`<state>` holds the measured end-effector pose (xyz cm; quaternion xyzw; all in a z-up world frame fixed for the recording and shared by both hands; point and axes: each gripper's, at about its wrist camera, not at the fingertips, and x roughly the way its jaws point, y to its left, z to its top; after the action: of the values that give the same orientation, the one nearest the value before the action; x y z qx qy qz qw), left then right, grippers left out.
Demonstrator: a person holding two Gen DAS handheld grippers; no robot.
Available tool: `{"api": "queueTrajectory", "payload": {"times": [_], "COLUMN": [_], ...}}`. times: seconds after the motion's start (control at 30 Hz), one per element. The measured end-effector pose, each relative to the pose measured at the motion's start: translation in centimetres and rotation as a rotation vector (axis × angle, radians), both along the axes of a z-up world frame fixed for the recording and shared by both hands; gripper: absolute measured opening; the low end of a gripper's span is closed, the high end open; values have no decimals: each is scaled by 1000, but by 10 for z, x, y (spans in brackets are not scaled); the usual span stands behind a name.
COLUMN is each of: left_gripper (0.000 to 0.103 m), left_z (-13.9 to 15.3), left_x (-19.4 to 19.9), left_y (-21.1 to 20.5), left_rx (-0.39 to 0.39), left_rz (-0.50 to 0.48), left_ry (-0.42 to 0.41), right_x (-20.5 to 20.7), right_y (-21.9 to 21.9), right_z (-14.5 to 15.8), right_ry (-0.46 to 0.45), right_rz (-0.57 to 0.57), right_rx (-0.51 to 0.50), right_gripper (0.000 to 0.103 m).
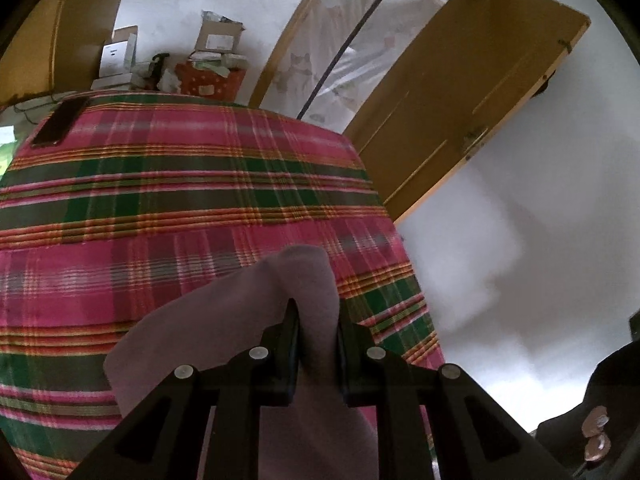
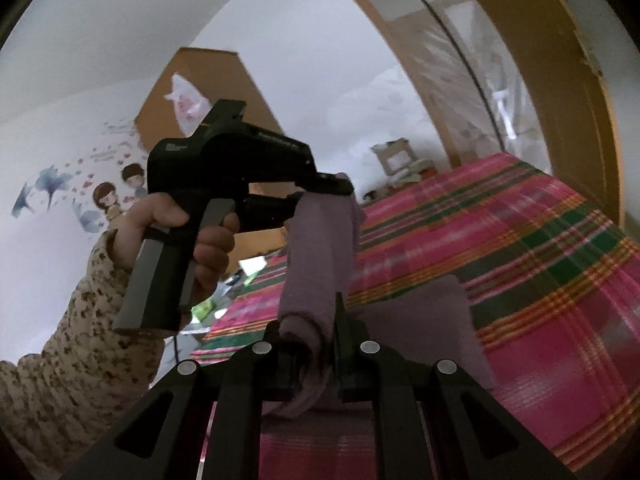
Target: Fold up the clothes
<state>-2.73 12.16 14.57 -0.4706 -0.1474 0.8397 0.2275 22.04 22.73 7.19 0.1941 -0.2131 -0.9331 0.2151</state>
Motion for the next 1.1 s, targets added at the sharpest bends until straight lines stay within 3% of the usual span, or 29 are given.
{"api": "queueTrajectory", "payload": {"times": [0.73, 1.1], "left_gripper": [19, 26], "left_z": [-83, -86], "left_x": [-47, -48], "left_y": [58, 38], "left_rx": [-81, 24], "left_rz": [-41, -54], "left_ry": [-173, -175], "right_x": [-40, -44], "right_y": [54, 61], "right_z": [-62, -76], "right_ry": [-212, -263], "right_rz": [-87, -100], "right_rx": [-27, -46], "right_gripper": [14, 19]}}
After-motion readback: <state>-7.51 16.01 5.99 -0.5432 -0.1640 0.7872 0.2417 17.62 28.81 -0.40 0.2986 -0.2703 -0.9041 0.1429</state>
